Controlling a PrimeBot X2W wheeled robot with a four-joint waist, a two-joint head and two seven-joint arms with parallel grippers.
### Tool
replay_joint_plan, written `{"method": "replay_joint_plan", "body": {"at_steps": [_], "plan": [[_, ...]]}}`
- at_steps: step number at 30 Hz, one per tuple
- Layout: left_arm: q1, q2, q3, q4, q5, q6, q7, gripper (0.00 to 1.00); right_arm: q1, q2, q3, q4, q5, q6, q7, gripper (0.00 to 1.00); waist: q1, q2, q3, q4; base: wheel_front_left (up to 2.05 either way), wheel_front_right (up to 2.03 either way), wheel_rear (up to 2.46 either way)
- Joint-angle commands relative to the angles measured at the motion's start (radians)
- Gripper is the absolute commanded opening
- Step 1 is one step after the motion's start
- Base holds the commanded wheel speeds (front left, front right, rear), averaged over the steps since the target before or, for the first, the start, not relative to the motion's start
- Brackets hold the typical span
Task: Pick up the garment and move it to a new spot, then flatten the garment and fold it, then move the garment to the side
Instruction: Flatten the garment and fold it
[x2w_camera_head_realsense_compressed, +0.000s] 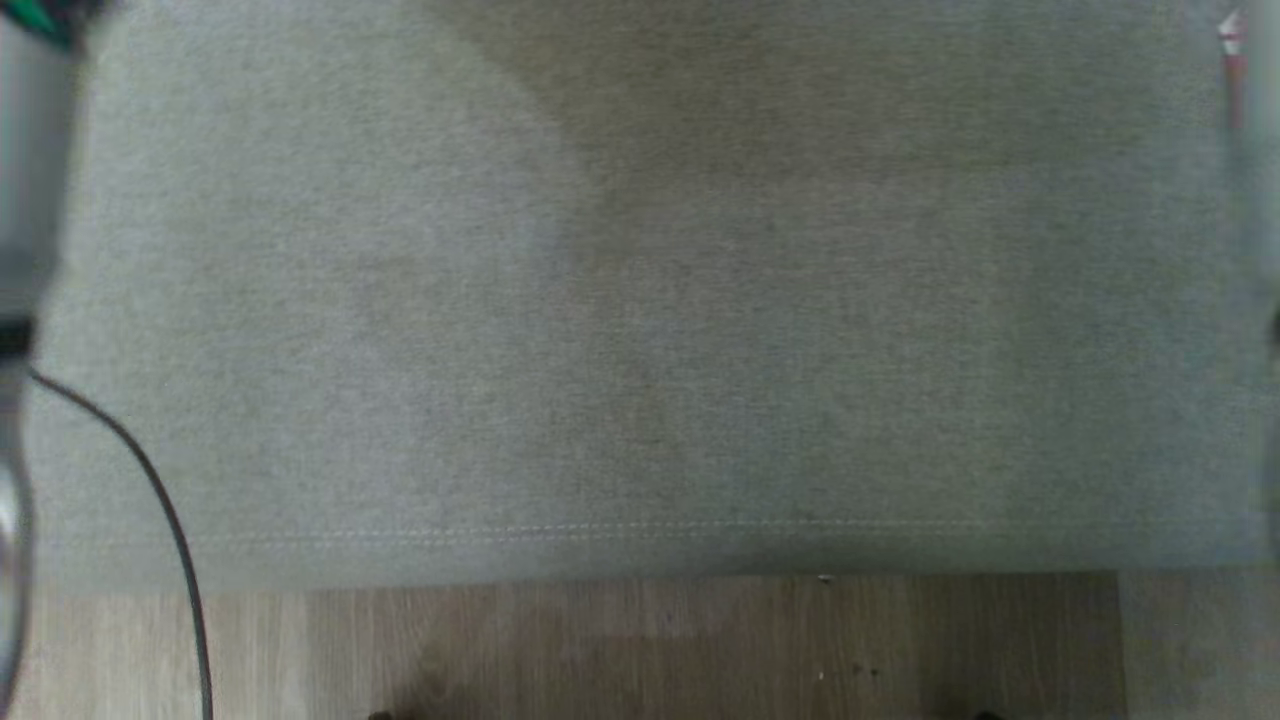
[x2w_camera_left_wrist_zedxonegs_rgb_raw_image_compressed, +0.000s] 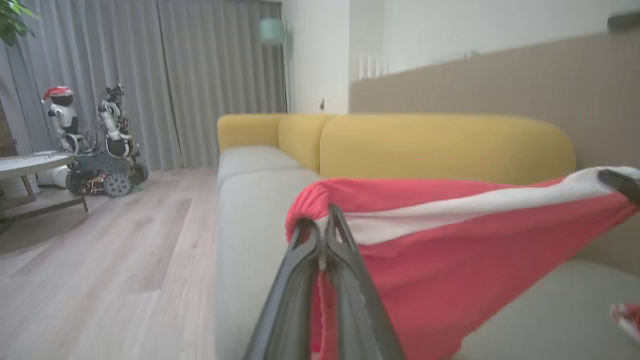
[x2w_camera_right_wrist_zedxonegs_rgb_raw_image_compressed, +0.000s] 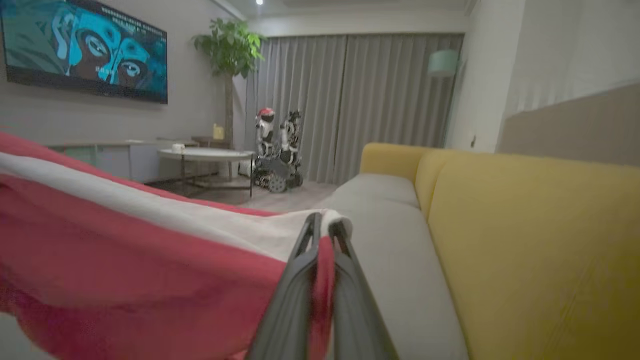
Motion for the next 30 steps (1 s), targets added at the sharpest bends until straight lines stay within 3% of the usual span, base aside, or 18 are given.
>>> {"method": "replay_joint_plan", "body": {"at_steps": [1, 8, 19, 30], "plan": [[0.008, 0.049, -0.001, -0.007, 0.033, -0.014, -0.009, 0.0, 0.044, 0.032, 0.024, -0.007, 0.014, 0.003, -0.011, 0.0, -0.0002, 0.0, 0.001, 0.009, 0.0, 0.0, 0.0], [0.196, 0.068, -0.138, 0.051, 0.154, -0.045, -0.03, 0.0, 0.234, 0.041, 0.202, 0.097, 0.145, 0.003, -0.02, 0.0, -0.0002, 0.0, -0.048, 0.026, 0.0, 0.0, 0.0], [0.395, 0.139, -0.235, 0.031, 0.291, -0.038, -0.033, 0.0, 0.375, -0.094, 0.466, 0.135, 0.304, 0.003, 0.025, 0.0, -0.0002, 0.0, -0.166, 0.036, 0.0, 0.0, 0.0], [0.528, 0.181, -0.252, -0.007, 0.318, -0.025, -0.033, 0.0, 0.456, -0.202, 0.671, 0.063, 0.442, 0.003, 0.049, 0.0, -0.0002, 0.0, -0.258, 0.043, 0.0, 0.0, 0.0]]}}
